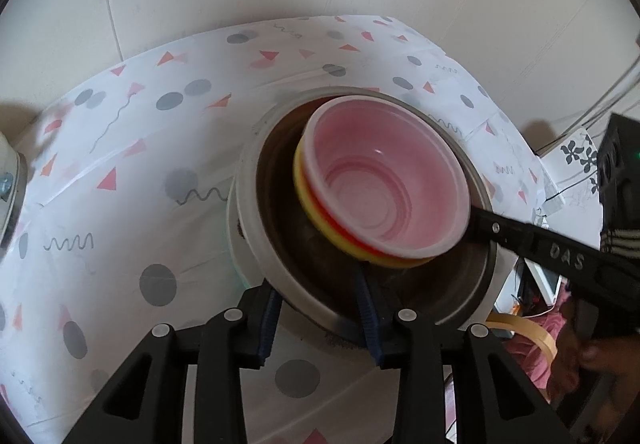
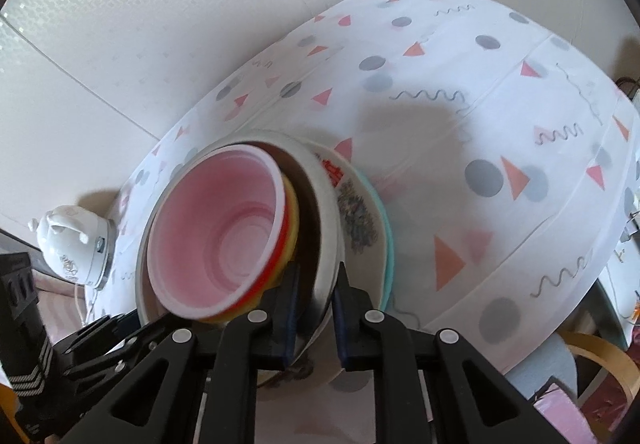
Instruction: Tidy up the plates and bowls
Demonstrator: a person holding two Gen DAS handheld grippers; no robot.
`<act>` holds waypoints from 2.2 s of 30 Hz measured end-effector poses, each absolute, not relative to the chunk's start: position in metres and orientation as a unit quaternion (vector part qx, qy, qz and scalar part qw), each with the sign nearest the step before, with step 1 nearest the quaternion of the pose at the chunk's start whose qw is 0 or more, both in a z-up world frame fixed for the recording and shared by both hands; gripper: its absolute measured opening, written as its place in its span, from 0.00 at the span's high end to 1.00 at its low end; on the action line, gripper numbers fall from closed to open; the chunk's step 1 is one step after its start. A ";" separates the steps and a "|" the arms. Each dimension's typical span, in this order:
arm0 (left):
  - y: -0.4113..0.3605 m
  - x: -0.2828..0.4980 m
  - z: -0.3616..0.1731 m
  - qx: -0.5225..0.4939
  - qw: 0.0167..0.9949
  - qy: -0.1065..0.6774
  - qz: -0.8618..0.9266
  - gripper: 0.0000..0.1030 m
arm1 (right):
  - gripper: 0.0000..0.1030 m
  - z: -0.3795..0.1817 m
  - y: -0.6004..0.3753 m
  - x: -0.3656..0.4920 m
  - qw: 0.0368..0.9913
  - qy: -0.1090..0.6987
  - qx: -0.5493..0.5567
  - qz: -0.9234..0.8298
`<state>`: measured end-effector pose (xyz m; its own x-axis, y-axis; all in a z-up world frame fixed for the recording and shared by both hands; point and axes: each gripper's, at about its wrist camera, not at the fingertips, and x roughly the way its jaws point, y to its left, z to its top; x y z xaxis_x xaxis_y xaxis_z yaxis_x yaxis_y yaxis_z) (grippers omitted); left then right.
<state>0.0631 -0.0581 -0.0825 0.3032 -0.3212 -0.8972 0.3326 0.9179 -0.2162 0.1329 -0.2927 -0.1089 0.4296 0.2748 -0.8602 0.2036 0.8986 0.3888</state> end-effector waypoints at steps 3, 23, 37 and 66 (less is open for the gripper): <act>-0.055 0.060 -0.081 0.010 0.808 0.553 -0.204 0.64 | 0.83 -0.106 -0.295 0.132 0.820 0.527 0.224 0.017; -0.007 0.026 -0.071 0.012 0.846 0.505 -0.170 0.27 | 0.60 -0.076 -0.280 0.072 0.880 0.449 0.157 0.016; -0.006 0.004 -0.082 0.076 0.855 0.491 -0.147 0.10 | 0.42 -0.102 -0.255 0.028 0.891 0.445 0.081 0.029; -0.018 -0.004 -0.076 0.141 0.874 0.449 -0.124 0.03 | 0.40 -0.109 -0.231 0.028 0.886 0.459 0.056 0.036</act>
